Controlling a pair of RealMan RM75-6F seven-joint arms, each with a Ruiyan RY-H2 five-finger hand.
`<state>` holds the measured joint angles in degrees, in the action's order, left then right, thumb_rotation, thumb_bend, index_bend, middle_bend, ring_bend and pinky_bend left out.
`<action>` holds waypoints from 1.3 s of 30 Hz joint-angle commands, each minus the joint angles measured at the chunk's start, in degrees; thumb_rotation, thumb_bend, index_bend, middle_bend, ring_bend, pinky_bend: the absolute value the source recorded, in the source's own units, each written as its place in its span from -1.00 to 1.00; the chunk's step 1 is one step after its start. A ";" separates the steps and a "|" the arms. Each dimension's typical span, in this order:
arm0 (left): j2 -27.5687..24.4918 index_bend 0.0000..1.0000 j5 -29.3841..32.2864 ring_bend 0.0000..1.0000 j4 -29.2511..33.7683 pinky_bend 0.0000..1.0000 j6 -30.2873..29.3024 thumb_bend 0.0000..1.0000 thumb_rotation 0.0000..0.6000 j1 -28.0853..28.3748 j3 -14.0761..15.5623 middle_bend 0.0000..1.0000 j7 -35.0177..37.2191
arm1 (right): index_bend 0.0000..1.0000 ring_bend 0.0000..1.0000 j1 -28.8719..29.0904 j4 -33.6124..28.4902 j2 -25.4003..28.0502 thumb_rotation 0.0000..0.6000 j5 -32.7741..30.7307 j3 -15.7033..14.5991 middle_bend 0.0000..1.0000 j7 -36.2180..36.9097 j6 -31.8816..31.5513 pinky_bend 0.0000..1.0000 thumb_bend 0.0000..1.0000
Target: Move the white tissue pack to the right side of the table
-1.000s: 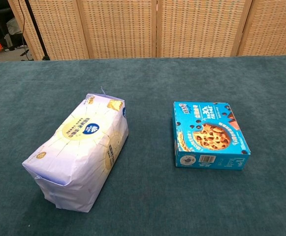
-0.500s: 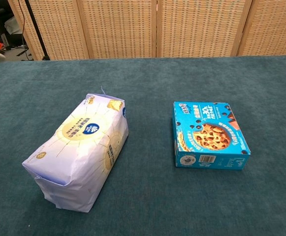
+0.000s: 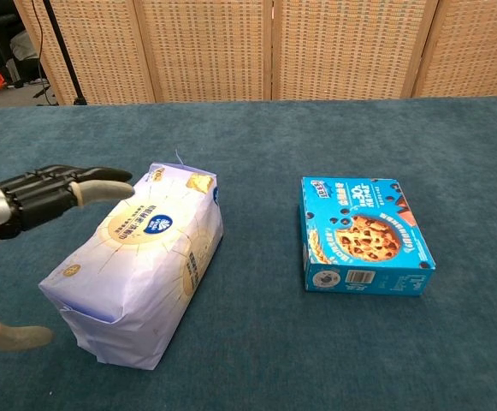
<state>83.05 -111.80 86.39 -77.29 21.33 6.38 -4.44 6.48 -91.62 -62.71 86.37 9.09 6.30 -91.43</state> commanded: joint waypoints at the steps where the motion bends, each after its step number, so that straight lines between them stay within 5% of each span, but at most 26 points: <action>1: 3.08 -1.00 3.14 -1.00 -1.95 -1.00 3.35 -1.00 1.00 1.82 -2.79 -1.00 -1.80 | -1.00 -1.00 0.05 0.08 0.04 1.00 -0.20 0.10 -1.00 0.38 0.22 -1.00 -1.00; 24: 11.19 -1.00 18.51 -1.00 -14.43 -1.00 20.14 -1.00 1.00 18.83 -18.36 -1.00 -6.82 | -1.00 -1.00 1.57 2.16 -1.23 1.00 -4.90 1.96 -1.00 -0.36 4.05 -1.00 -1.00; 39: 18.86 -1.00 28.13 -1.00 -28.66 -1.00 26.25 -1.00 1.00 29.35 -24.83 -1.00 -6.10 | -1.00 -1.00 2.13 3.39 -1.19 1.00 -7.60 3.09 -1.00 0.37 5.97 -1.00 -1.00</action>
<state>100.66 -84.78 59.50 -51.83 49.20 -17.57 -10.82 8.60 -88.25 -63.90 78.77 12.17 6.68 -85.46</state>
